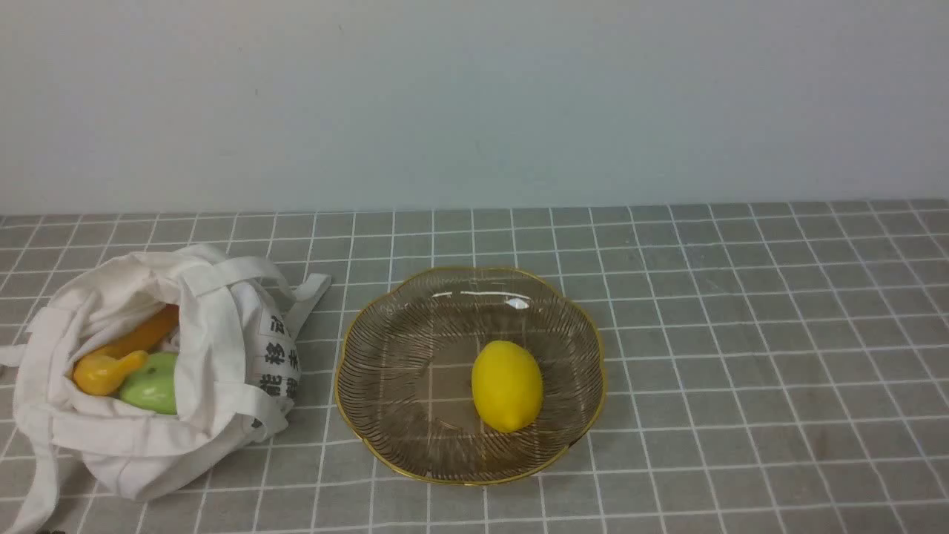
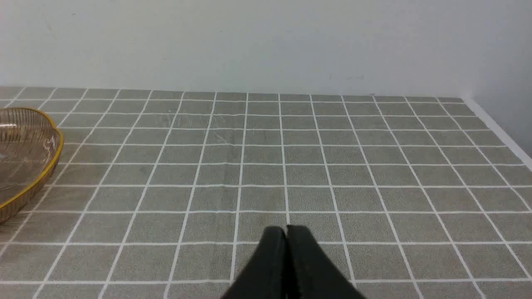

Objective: Take the fruit out of the bag on the grey coffee tablecloth and place them on the plate.
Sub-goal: 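Reach into the white bag and grasp the banana with the left gripper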

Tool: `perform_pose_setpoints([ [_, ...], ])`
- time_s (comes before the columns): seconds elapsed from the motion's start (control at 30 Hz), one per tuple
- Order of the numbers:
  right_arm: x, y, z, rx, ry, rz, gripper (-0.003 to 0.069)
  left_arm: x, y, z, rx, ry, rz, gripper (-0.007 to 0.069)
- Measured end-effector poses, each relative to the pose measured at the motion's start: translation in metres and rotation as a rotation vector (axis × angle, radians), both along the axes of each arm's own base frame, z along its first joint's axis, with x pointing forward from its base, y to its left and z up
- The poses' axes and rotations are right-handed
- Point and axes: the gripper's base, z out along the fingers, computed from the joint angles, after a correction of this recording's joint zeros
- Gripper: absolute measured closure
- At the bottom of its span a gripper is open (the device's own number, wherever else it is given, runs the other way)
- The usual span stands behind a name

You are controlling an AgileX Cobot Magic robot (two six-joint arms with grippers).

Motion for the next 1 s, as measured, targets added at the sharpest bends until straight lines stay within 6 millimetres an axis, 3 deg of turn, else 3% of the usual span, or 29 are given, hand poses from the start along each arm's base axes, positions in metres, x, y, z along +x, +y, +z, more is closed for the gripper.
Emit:
perform_pose_setpoints([
  [0.83, 0.0000, 0.0000, 0.0000, 0.000, 0.000, 0.000, 0.0673, 0.0001, 0.0001, 0.0002, 0.005, -0.003, 0.000, 0.0632],
  [0.93, 0.0000, 0.0000, 0.0000, 0.000, 0.000, 0.000, 0.0673, 0.0007, -0.0021, 0.0021, -0.113, -0.022, 0.011, 0.0632],
  [1.0, 0.0000, 0.0000, 0.0000, 0.000, 0.000, 0.000, 0.0673, 0.0018, -0.0050, 0.0066, -0.333, -0.059, 0.036, 0.0632],
])
